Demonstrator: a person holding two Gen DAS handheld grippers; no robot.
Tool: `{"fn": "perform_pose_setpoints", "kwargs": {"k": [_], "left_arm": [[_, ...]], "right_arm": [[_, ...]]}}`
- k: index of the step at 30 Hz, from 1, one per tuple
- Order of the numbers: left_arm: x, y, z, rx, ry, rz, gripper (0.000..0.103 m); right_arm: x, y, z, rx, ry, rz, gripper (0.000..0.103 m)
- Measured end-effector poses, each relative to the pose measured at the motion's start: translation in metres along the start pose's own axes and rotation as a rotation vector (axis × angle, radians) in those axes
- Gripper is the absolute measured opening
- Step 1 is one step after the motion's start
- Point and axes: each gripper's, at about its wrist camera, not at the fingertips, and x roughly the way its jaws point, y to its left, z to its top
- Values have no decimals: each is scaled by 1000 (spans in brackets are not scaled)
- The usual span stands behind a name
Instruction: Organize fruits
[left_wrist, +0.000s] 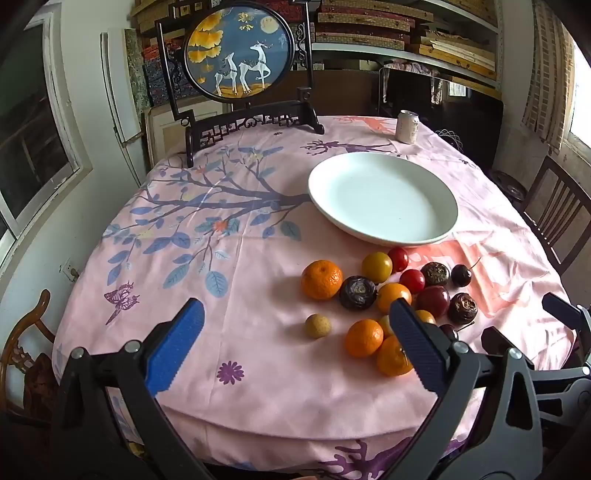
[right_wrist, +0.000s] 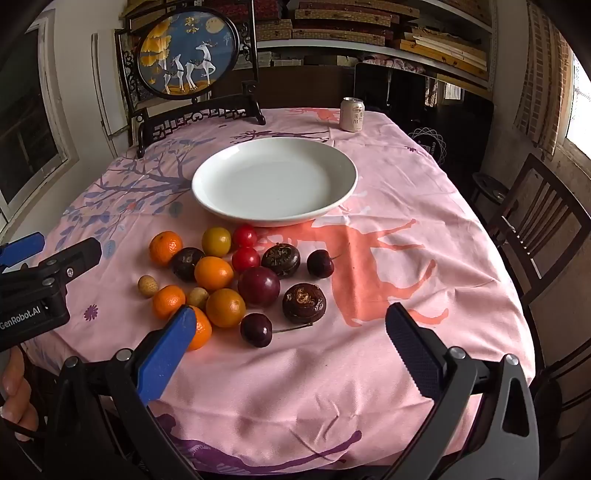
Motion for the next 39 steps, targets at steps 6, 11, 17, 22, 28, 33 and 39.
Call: {"fn": "perform_pose_setpoints", "kwargs": {"k": [6,11,17,22,28,33,39], "left_arm": [[-1,0,0,-2,1,0,101],[0,0,0,-5,6,-3,101],[0,0,0,-4,7,-4,101],[0,0,0,-5,6,0,101],[1,1,-1,-4,7,-3,101],[-1,0,1,-1,7,-5,101],[-1,-1,1,0,7,-3,101]], "right_arm": [[0,1,0,2,0,4,102],[0,1,0,2,1,3,102],[-4,3,0,-2,1,1,102],[0,4,-1,0,2,0,102],[0,3,-1,-1,3,1,102],[-1,3,-1,1,2,1,102],[0,3,-1,0,2,2,102]]}}
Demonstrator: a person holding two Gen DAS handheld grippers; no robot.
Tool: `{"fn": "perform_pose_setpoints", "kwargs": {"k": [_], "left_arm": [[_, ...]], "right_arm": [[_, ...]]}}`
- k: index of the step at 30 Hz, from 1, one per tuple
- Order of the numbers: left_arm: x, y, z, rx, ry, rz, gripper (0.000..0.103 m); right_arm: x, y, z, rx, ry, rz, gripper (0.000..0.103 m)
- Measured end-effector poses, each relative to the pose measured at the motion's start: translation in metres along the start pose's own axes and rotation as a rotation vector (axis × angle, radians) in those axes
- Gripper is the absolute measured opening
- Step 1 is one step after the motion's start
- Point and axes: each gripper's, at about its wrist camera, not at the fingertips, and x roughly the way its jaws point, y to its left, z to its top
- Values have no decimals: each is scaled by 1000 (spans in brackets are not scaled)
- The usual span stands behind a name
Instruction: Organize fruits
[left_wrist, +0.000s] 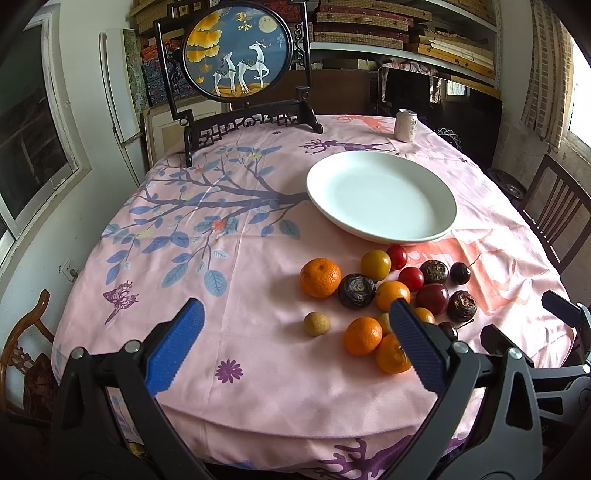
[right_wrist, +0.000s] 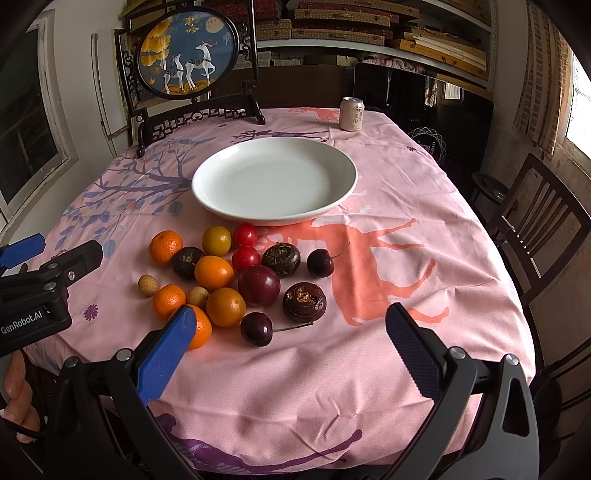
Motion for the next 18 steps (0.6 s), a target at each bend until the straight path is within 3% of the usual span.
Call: {"fn": "perform_pose_setpoints", "kwargs": {"k": [18], "left_arm": [[1,0,0,-1,0,0,101]], "right_arm": [[0,0,1,0,-1,0,102]]}}
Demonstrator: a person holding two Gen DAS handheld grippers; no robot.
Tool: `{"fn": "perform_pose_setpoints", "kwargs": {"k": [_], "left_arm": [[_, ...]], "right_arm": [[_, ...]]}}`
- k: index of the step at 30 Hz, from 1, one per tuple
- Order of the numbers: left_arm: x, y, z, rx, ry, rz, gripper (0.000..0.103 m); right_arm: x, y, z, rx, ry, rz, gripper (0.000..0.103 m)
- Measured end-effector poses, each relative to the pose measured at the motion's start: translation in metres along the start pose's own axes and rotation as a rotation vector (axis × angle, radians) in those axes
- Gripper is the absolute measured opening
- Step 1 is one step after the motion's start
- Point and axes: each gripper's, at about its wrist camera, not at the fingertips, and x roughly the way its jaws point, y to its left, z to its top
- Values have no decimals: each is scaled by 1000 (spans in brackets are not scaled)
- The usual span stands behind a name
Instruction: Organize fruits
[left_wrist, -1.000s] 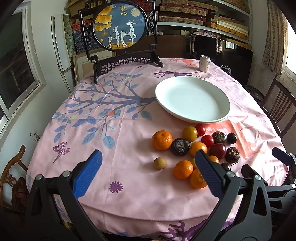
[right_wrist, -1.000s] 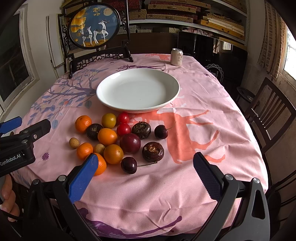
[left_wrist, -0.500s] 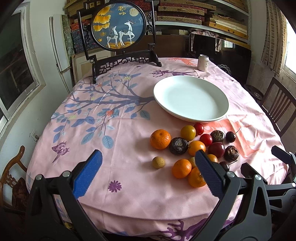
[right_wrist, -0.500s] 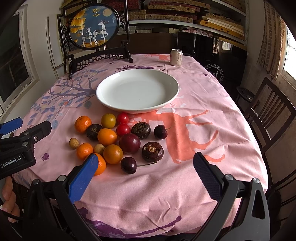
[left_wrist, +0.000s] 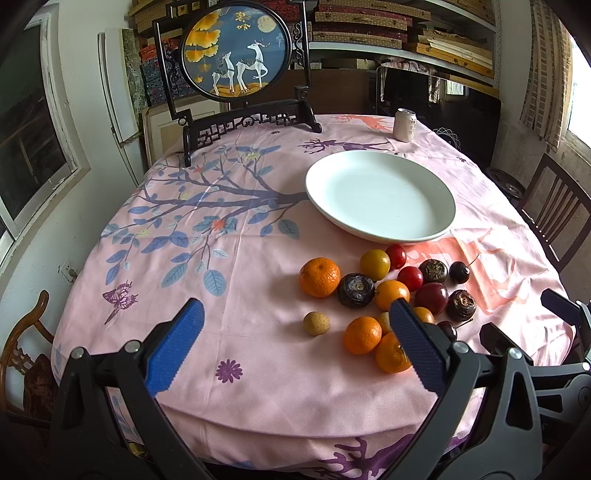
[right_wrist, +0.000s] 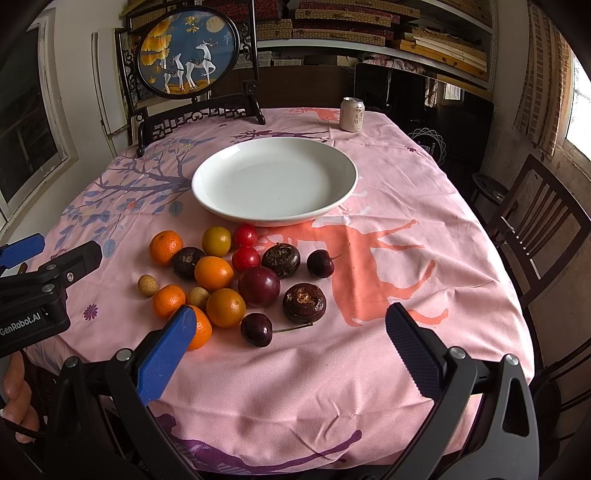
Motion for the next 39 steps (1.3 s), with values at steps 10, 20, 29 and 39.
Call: {"fn": "perform_pose_setpoints", "kwargs": {"k": [10,20,29,39], "left_arm": [[0,0,0,0,1,0,101],[0,0,0,0,-1,0,101],[-1,-5,0,0,-5,2,101],[0,-3,-2,0,-1,0,101]], "right_arm": [[0,1,0,-1,0,0,102],[1,2,-1,-2,0,1,102],[1,1,-1,-2,0,0,102],[0,1,0,-4,0,1,102]]}}
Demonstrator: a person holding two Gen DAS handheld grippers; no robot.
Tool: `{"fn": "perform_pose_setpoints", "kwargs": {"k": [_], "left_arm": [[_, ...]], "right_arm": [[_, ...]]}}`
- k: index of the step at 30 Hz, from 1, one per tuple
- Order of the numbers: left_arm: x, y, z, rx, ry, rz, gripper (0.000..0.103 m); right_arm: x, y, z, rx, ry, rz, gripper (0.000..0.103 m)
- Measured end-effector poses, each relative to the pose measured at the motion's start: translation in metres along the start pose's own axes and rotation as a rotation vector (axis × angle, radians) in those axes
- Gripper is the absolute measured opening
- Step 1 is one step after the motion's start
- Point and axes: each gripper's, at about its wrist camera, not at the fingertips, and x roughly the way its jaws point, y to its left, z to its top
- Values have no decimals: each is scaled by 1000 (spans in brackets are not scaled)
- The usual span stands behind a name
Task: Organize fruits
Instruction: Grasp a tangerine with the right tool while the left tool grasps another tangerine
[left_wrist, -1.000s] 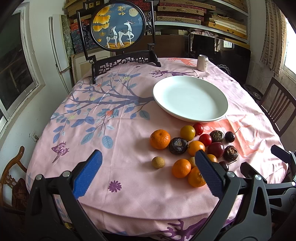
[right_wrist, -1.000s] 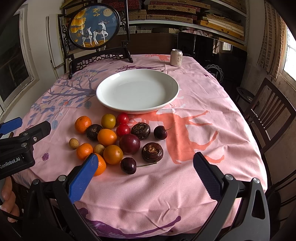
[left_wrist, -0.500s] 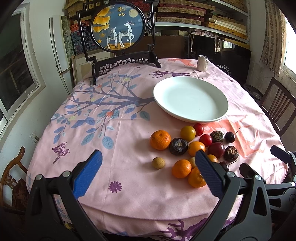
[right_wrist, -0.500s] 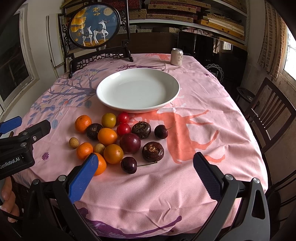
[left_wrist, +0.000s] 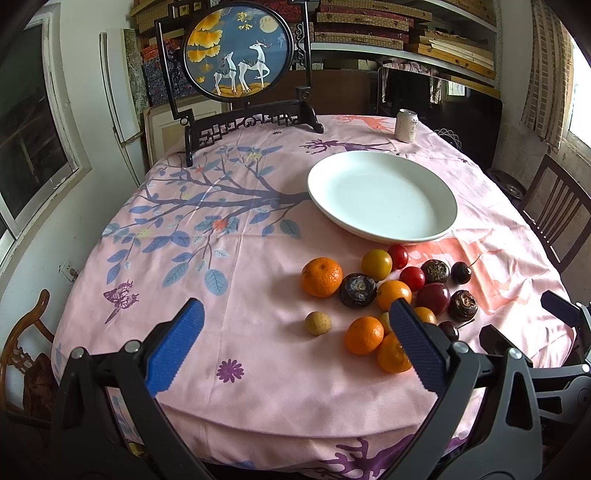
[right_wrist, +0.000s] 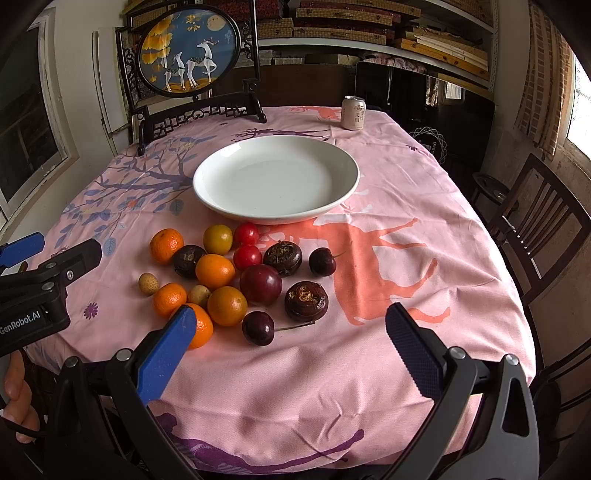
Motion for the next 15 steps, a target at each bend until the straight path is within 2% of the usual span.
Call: {"fn": "perform_pose_setpoints", "kwargs": {"k": [6,10,11,13,15], "left_arm": [[10,21,-9,-7,12,42,101],[26,36,-28,-14,58,58,101],[32,39,-33,-21,79,52,101],[39,43,-39,-23,106,51,101],[41,47,-42,-25,112,62,101]], "right_arm": [[3,-4,-9,-3,5,25,102],[8,4,-21,-46,33,182,101],[11,8,-22,-49,47,243,99],[19,22,-21,-60,72,365,82],[32,37,-20,-81,110,382,74]]}}
